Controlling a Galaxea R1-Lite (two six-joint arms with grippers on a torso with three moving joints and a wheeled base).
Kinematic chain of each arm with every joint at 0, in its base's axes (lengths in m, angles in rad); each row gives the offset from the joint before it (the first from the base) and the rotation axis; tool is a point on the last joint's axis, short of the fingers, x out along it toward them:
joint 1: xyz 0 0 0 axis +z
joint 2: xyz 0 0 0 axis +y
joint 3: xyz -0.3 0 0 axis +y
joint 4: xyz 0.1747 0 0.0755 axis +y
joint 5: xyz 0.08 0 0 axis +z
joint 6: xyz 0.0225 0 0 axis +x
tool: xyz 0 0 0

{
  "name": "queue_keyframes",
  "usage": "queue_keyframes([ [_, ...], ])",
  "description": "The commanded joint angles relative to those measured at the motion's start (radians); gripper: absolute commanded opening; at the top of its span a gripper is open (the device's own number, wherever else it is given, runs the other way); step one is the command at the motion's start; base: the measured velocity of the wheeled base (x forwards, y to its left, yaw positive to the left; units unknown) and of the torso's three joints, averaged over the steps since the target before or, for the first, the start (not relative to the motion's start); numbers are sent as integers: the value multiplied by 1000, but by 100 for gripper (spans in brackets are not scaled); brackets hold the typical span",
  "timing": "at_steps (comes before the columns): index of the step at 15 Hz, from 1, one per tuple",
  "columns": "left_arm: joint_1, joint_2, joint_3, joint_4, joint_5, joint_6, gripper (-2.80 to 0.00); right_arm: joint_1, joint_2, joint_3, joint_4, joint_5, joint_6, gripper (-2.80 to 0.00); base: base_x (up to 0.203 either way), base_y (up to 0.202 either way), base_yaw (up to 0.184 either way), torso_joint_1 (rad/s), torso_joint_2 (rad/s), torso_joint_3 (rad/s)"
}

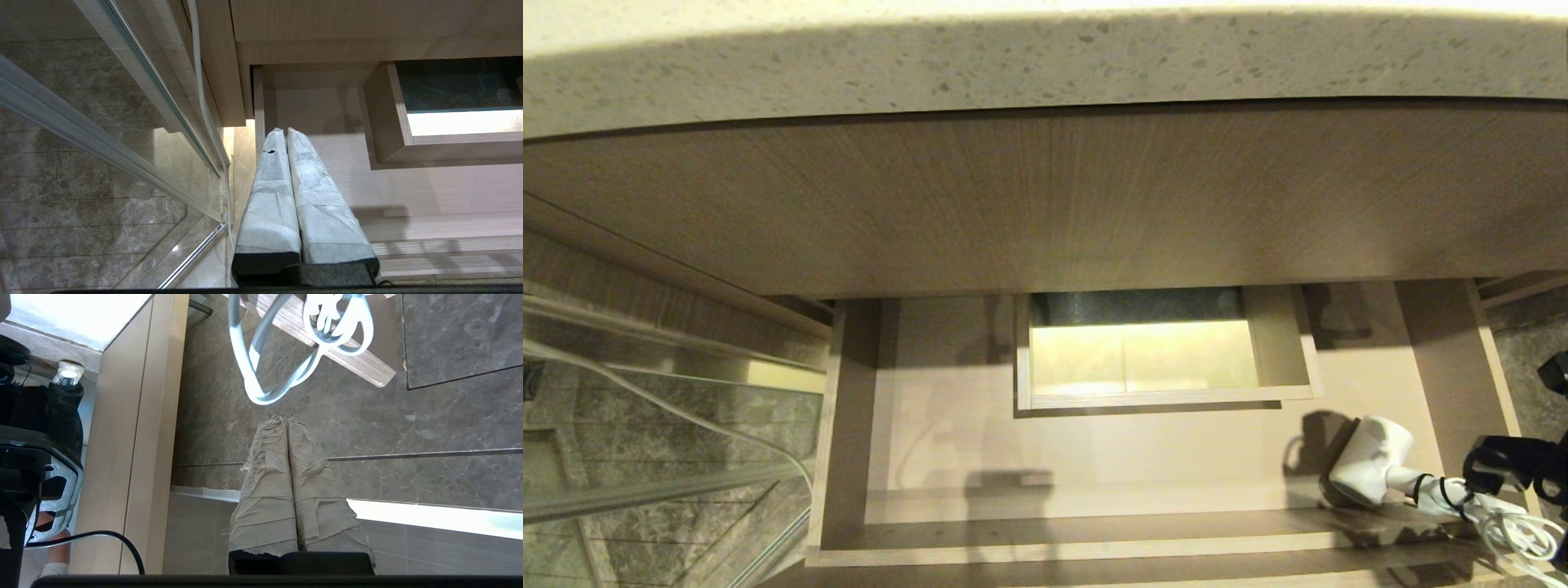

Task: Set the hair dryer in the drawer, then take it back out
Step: Put it into the drawer

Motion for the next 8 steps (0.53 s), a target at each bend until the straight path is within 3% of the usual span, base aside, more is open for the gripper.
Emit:
queue_keyframes([
  [1,0,0,40,-2,0,-2,-280,-1,2,5,4,-2,-10,-158,0,0,0,0,0,0],
  [2,0,0,40,-2,0,0,-280,0,7,8,4,-4,-12,0,0,0,0,0,0,0],
  [8,0,0,40,-2,0,0,-280,0,51,20,2,-7,-6,0,0,0,0,0,0,0],
])
